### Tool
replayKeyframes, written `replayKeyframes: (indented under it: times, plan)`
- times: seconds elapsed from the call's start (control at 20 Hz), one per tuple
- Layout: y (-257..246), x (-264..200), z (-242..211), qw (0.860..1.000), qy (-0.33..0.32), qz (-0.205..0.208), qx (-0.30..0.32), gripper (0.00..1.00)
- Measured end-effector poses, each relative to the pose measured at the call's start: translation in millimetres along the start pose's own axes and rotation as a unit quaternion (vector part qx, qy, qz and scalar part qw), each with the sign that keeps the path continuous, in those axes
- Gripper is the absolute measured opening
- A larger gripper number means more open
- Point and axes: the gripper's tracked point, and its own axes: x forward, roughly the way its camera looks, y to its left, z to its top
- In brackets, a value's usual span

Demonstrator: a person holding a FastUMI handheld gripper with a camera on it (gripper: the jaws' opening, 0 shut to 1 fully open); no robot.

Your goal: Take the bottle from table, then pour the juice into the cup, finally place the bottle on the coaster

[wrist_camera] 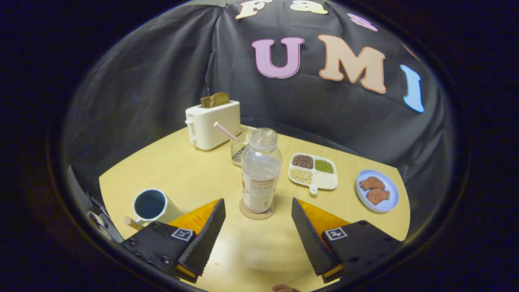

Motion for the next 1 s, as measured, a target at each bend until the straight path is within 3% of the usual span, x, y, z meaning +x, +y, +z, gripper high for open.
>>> replayKeyframes:
  times: [0.35, 0.65, 1.0]
  plan:
    - [-50, -102, 125, 0.988, -0.136, -0.044, 0.052, 1.0]
    - [-112, -192, 213, 0.97, -0.221, -0.097, 0.035, 1.0]
    - [-186, -263, 239, 0.954, -0.271, -0.123, 0.04, 1.0]
